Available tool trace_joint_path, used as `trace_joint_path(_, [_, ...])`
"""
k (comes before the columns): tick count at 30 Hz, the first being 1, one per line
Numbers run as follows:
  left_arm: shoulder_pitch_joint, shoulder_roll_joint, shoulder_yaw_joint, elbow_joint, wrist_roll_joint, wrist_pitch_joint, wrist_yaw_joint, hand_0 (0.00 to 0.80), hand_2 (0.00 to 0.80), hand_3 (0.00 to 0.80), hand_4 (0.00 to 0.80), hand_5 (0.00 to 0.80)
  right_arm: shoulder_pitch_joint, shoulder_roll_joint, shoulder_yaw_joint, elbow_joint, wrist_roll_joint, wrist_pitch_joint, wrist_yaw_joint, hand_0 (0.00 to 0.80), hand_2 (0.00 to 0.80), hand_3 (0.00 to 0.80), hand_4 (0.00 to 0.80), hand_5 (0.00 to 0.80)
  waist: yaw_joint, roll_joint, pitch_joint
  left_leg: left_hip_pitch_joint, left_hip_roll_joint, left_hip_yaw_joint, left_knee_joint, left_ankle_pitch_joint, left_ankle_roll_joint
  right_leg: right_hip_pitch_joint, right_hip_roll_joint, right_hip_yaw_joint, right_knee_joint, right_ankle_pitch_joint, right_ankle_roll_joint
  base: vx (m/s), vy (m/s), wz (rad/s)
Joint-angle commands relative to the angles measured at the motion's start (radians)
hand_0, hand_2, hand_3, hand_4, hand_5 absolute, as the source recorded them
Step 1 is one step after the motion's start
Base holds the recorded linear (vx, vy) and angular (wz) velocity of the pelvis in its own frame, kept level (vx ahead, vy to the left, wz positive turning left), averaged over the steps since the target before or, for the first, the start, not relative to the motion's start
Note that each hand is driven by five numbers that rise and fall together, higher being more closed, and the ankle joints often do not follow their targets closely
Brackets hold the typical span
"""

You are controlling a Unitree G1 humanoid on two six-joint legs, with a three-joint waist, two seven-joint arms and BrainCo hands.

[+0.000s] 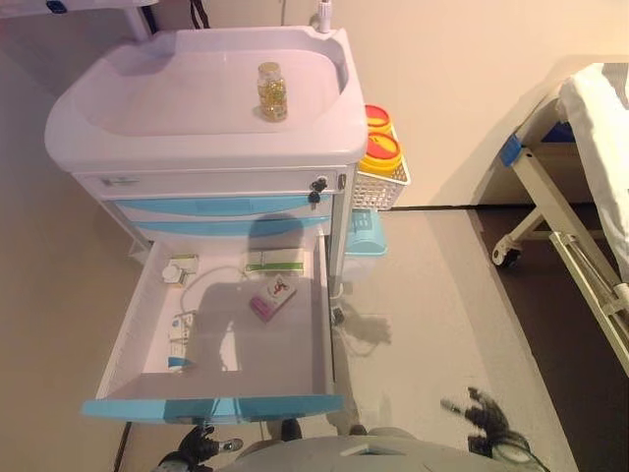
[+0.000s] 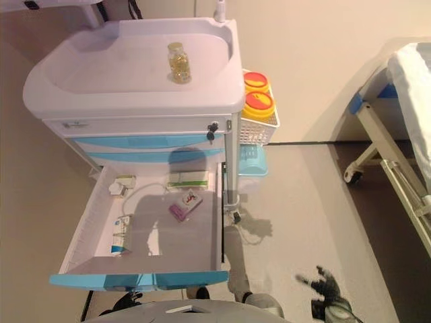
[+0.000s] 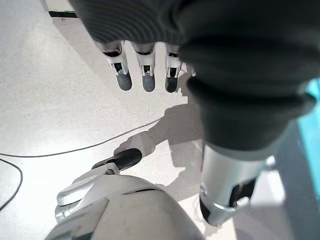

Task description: Open the drawer and pick up the medicine

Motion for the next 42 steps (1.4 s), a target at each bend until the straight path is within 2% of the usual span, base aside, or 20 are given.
trace_joint_path(1, [-0.076, 0.001, -0.02, 0.013, 0.036, -0.071, 0.006, 0.0, 0.0, 0.0, 0.0, 0.0, -0.05, -0.05, 0.059, 0.017, -0.157, 0.041, 0.005, 0.0, 0.0, 0.0, 0.0, 0.0, 0.012, 0.002, 0.02, -0.015, -0.026, -0.053, 0.078, -0.15, 0.009, -0.05, -0.02, -0.004, 0.037, 0.009, 0.053, -0.02, -0.021, -0.05])
trace_joint_path(7, [-0.106, 0.02, -0.096, -0.058, 0.109, -0.093, 0.044, 0.0, 0.0, 0.0, 0.0, 0.0, -0.05, -0.062, 0.111, -0.02, -0.201, 0.004, -0.002, 0.0, 0.0, 0.0, 0.0, 0.0, 0.006, 0.011, 0.054, -0.055, -0.028, -0.059, 0.119, -0.154, 0.017, -0.093, -0.022, 0.003, 0.077, 0.003, 0.05, -0.003, 0.013, -0.01])
trace_joint_path(12, [-0.2, 0.072, -0.185, -0.144, 0.071, -0.124, 0.068, 0.0, 0.0, 0.0, 0.0, 0.0, -0.117, -0.127, 0.152, -0.098, -0.173, -0.03, -0.008, 0.0, 0.0, 0.0, 0.0, 0.0, -0.016, 0.025, 0.156, -0.171, -0.038, -0.048, 0.211, -0.164, 0.035, -0.22, -0.024, 0.023, 0.145, 0.001, 0.032, -0.161, 0.109, -0.21])
trace_joint_path(16, [-0.276, 0.116, -0.21, -0.26, 0.038, -0.124, 0.086, 0.0, 0.0, 0.0, 0.0, 0.0, -0.172, -0.172, 0.174, -0.155, -0.13, -0.018, -0.023, 0.0, 0.0, 0.0, 0.0, 0.0, -0.022, 0.037, 0.245, -0.311, -0.043, -0.031, 0.328, -0.169, 0.055, -0.377, -0.029, 0.028, 0.275, -0.005, 0.01, -0.172, 0.1, -0.14])
trace_joint_path(19, [-0.31, 0.172, -0.205, -0.336, 0.043, -0.133, 0.088, 0.0, 0.0, 0.0, 0.0, 0.0, -0.176, -0.192, 0.171, -0.182, -0.103, 0.003, -0.03, 0.0, 0.0, 0.0, 0.0, 0.0, -0.021, 0.034, 0.281, -0.413, -0.051, -0.016, 0.443, -0.191, 0.071, -0.473, -0.032, 0.028, 0.376, -0.02, -0.003, -0.078, 0.065, 0.0])
trace_joint_path(25, [-0.36, 0.261, -0.182, -0.444, 0.005, -0.106, 0.027, 0.0, 0.0, 0.0, 0.0, 0.0, -0.156, -0.222, 0.138, -0.185, -0.096, 0.02, -0.04, 0.0, 0.0, 0.0, 0.0, 0.0, -0.021, 0.036, 0.304, -0.567, -0.065, -0.01, 0.598, -0.232, 0.089, -0.612, -0.027, 0.03, 0.52, -0.053, -0.019, -0.001, 0.07, -0.04])
trace_joint_path(26, [-0.365, 0.27, -0.179, -0.45, 0.007, -0.104, 0.025, 0.0, 0.0, 0.0, 0.0, 0.0, -0.151, -0.225, 0.136, -0.182, -0.097, 0.02, -0.041, 0.0, 0.0, 0.0, 0.0, 0.0, -0.022, 0.037, 0.308, -0.572, -0.068, -0.014, 0.632, -0.27, 0.088, -0.617, -0.025, 0.036, 0.554, -0.086, -0.014, 0.082, 0.11, -0.01])
trace_joint_path(29, [-0.403, 0.326, -0.157, -0.48, -0.005, -0.079, 0.011, 0.0, 0.0, 0.0, 0.0, 0.0, -0.139, -0.241, 0.125, -0.187, -0.088, 0.023, -0.04, 0.0, 0.0, 0.0, 0.0, 0.0, -0.03, 0.035, 0.309, -0.623, -0.072, -0.009, 0.704, -0.301, 0.095, -0.665, -0.02, 0.047, 0.612, -0.1, -0.017, 0.062, 0.093, -0.17])
trace_joint_path(35, [-0.476, 0.423, -0.074, -0.504, -0.095, -0.068, 0.001, 0.0, 0.0, 0.0, 0.0, 0.0, -0.107, -0.258, 0.103, -0.205, -0.081, 0.016, -0.03, 0.0, 0.0, 0.0, 0.0, 0.0, -0.047, 0.029, 0.306, -0.656, -0.074, -0.003, 0.775, -0.338, 0.096, -0.694, -0.013, 0.066, 0.656, -0.113, -0.021, 0.082, 0.073, -0.11])
trace_joint_path(42, [-0.585, 0.493, -0.034, -0.436, -0.086, -0.095, 0.1, 0.0, 0.0, 0.0, 0.0, 0.0, -0.089, -0.256, 0.101, -0.163, -0.07, -0.004, -0.063, 0.0, 0.0, 0.0, 0.0, 0.0, -0.071, 0.022, 0.298, -0.665, -0.079, 0.008, 0.812, -0.363, 0.099, -0.707, -0.004, 0.095, 0.672, -0.118, -0.025, 0.086, 0.062, -0.03])
